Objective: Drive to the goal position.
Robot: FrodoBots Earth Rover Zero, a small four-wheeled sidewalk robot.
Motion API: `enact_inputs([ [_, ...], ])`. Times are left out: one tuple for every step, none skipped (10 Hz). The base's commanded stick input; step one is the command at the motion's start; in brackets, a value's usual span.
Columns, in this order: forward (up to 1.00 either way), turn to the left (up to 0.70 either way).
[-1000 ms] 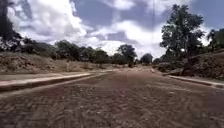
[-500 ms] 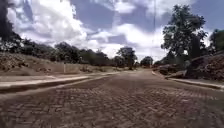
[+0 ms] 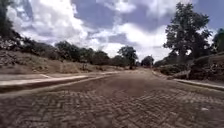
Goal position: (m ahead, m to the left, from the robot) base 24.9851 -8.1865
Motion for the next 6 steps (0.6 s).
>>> enact_inputs([
  [1.00, 0.00],
  [1.00, 0.00],
  [1.00, 0.00],
  [1.00, 0.00],
  [1.00, 0.00],
  [1.00, 0.00],
])
